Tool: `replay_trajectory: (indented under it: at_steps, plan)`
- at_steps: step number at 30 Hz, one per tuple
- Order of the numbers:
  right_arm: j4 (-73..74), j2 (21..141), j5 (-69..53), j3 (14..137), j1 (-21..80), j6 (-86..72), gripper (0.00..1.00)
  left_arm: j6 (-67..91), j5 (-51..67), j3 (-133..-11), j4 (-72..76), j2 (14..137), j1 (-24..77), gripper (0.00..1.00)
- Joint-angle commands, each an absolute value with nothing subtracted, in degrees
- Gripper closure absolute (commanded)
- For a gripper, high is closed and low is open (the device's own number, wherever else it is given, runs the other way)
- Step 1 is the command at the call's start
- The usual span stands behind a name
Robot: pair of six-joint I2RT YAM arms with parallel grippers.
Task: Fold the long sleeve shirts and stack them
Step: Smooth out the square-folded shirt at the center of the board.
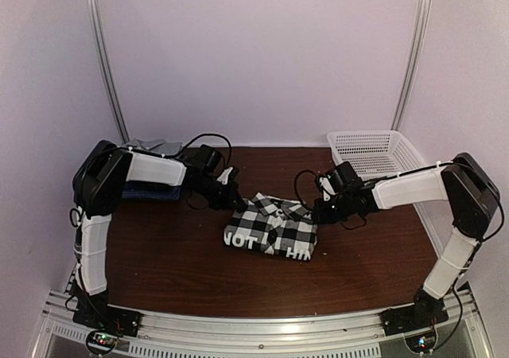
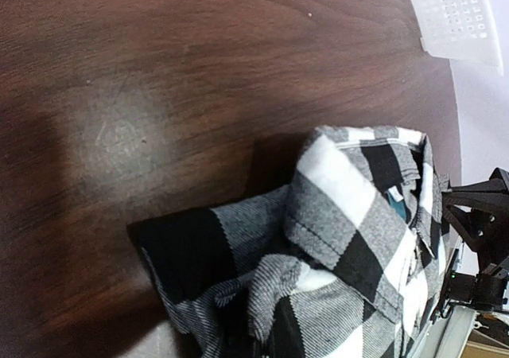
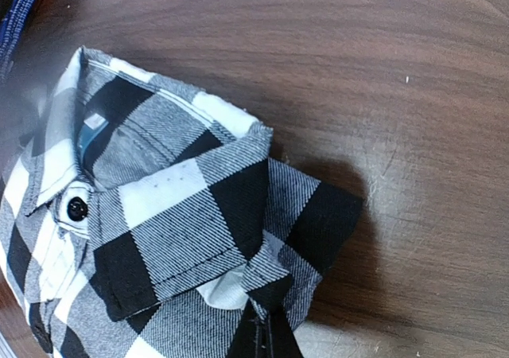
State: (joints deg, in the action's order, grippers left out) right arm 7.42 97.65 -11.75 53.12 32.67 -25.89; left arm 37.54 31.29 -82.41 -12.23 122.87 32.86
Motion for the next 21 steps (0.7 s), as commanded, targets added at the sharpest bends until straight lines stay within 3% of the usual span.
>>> replay_trajectory:
  at_steps: [1, 10, 17, 21]
  plan:
    - [4.71, 99.86, -9.54, 50.9, 31.99, -26.39, 1.0, 36.07, 31.08, -86.28, -13.61, 125.13, 31.95, 1.0]
    - [1.15, 104.81, -10.05, 50.29, 30.57, -26.11, 1.0, 35.77, 27.33, -89.94, -17.97, 126.69, 31.73, 0.88]
    - [2.27, 112.73, -9.81, 59.2, 27.98, -21.97, 1.0, 38.83, 24.96, -87.9, -18.53, 125.76, 31.73, 0.83]
    - [6.42, 113.79, -8.92, 64.68, 26.35, -19.97, 0.91, 39.98, 24.04, -87.13, -17.8, 125.37, 31.73, 0.75]
